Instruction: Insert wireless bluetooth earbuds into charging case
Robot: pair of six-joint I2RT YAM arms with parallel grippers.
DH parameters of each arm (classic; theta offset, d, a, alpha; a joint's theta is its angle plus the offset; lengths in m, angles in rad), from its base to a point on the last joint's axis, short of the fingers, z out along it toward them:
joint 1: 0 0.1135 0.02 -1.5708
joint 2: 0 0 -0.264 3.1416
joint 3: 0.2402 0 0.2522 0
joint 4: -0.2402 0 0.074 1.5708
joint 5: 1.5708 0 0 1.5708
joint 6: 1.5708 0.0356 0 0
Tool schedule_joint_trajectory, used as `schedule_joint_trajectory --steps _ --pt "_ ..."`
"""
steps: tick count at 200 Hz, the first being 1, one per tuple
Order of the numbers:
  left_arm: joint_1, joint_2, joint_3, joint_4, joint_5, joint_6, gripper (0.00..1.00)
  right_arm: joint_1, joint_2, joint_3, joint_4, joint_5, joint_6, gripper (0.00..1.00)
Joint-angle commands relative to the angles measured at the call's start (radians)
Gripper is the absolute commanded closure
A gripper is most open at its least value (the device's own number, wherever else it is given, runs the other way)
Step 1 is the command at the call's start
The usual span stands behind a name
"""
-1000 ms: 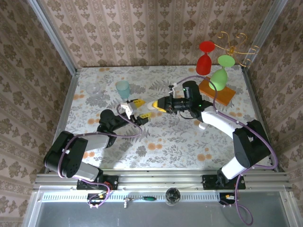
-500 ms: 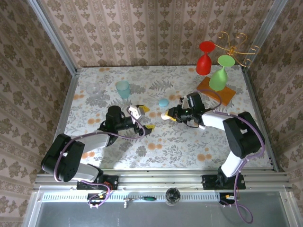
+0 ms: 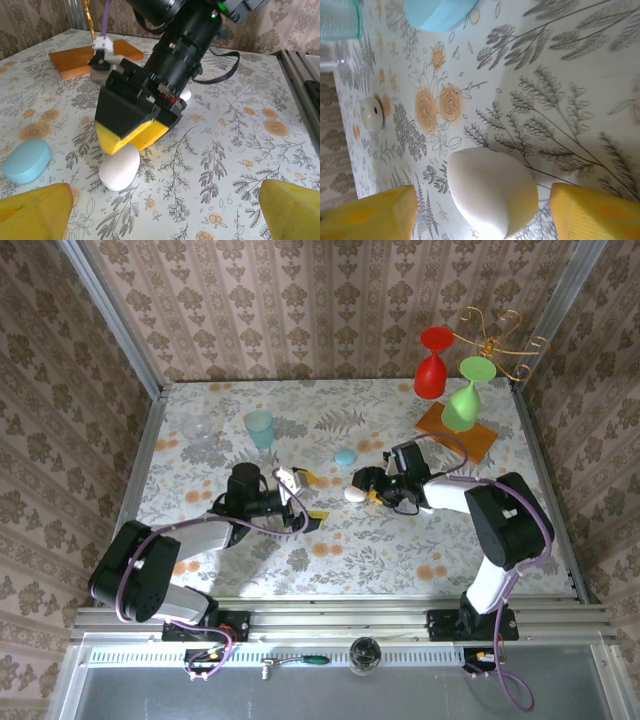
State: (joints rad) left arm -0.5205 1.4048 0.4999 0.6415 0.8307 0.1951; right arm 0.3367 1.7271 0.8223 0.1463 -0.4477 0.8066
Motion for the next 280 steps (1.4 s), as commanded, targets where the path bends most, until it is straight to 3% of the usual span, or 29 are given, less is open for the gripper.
schedule_joint_trajectory --steps 1,35,89,104,126,147,194,205,228,267,280 --pt "0.024 -0.087 0.006 -0.062 -0.077 -0.006 0.04 -0.006 -0.089 0.002 -0.132 0.14 -0.098 0.17" --pt "0.057 -0.263 -0.026 -0.16 -0.334 -0.007 0.03 -0.006 -0.264 -0.025 -0.193 0.307 -0.27 0.03" --pt "0.105 -0.515 -0.125 -0.209 -0.85 -0.022 0.01 -0.011 -0.559 -0.14 -0.127 0.647 -0.606 0.0" --pt "0.142 -0.538 -0.156 -0.215 -0.913 -0.027 0.0 -0.023 -0.591 -0.18 -0.071 0.72 -0.687 0.0" --pt "0.232 -0.532 -0.206 -0.168 -0.912 -0.068 0.0 -0.054 -0.588 -0.248 0.031 0.823 -0.783 0.0" --pt "0.298 -0.473 -0.234 -0.095 -0.897 -0.081 0.0 -0.101 -0.563 -0.327 0.185 0.835 -0.843 0.0" --pt "0.423 -0.226 -0.253 0.15 -0.815 -0.145 0.0 -0.258 -0.452 -0.433 0.444 0.675 -0.783 0.0" --pt "0.431 -0.161 -0.245 0.2 -0.801 -0.141 0.0 -0.279 -0.445 -0.42 0.433 0.633 -0.78 0.0" --pt "0.434 -0.109 -0.173 0.103 -0.779 -0.124 0.0 -0.327 -0.404 -0.418 0.504 0.567 -0.754 0.0" --pt "0.485 -0.037 -0.13 0.13 -0.766 -0.107 0.0 -0.384 -0.259 -0.388 0.611 0.426 -0.719 0.0" --pt "0.512 0.02 -0.136 0.22 -0.758 -0.113 0.0 -0.38 -0.247 -0.355 0.563 0.384 -0.742 0.0"
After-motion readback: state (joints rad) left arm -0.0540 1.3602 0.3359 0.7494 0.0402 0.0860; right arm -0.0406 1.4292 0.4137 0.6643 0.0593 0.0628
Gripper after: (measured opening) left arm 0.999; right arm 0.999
